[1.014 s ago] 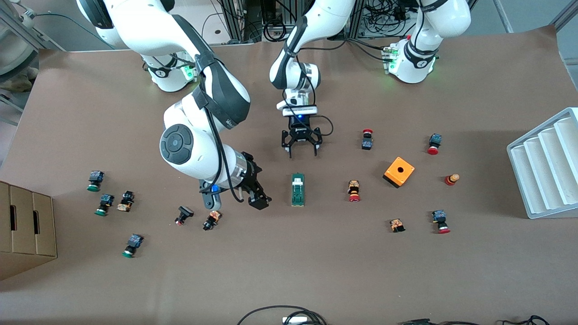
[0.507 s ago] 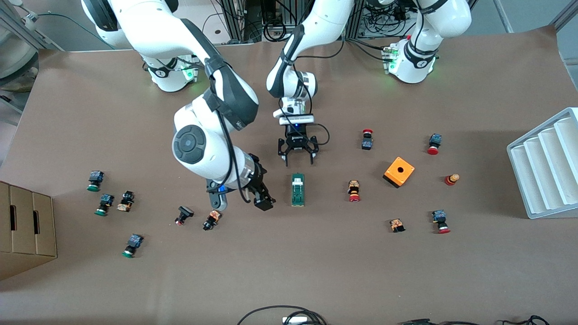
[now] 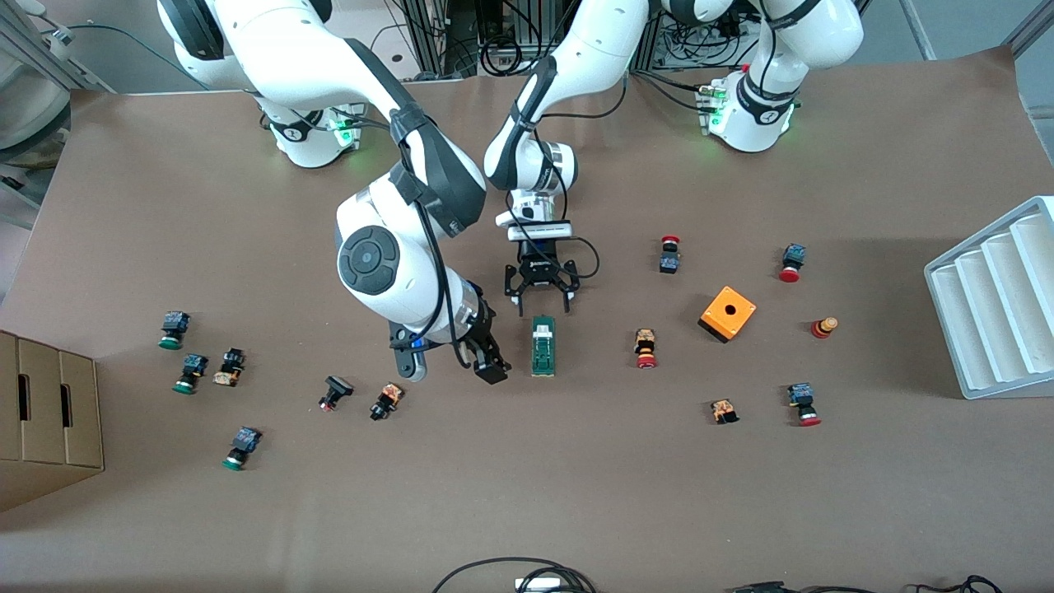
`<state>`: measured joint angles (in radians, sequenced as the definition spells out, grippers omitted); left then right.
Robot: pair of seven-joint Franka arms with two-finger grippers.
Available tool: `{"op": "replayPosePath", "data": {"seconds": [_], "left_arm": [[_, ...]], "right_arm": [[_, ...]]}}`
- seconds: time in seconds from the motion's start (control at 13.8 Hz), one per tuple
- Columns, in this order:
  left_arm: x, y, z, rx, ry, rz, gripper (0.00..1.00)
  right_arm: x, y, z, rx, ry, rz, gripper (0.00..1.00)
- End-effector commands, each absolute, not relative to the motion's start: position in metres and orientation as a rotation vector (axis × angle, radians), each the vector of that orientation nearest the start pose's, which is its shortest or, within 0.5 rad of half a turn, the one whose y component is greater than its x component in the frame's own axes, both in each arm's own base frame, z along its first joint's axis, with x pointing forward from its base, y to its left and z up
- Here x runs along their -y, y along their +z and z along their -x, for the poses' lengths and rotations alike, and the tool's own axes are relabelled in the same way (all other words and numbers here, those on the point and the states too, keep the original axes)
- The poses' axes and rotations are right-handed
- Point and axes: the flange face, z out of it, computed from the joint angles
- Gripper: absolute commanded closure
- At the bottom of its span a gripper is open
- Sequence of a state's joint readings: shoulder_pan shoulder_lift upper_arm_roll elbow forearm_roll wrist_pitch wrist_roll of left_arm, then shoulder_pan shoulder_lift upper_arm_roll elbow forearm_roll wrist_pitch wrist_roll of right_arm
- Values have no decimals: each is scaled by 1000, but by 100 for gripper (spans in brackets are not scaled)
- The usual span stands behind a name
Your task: Close load switch with both arms
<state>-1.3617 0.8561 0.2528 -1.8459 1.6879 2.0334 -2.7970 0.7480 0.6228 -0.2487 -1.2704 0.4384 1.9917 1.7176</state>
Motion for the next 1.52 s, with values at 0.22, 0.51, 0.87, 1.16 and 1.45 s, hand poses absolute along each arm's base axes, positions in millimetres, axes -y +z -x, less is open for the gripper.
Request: {"op": "replayPosePath", "data": {"seconds": [0.22, 0.51, 0.87, 1.16, 1.45], "left_arm": [[516, 61, -307, 408, -2144, 2491, 0], [517, 55, -309, 403, -2147, 2491, 0], [512, 50, -313, 412, -2138, 2489, 0], [507, 42, -316, 419, -2144, 2490, 0], [502, 37, -322, 375, -2154, 2488, 0]], "right_arm": [[-420, 415, -620, -1799, 234, 2278, 0], [-422, 413, -620, -1804, 234, 2275, 0], [-424, 410, -620, -1812, 231, 2262, 0], [-428, 409, -618, -1805, 226, 2266, 0], [-430, 408, -617, -1803, 227, 2268, 0]]}}
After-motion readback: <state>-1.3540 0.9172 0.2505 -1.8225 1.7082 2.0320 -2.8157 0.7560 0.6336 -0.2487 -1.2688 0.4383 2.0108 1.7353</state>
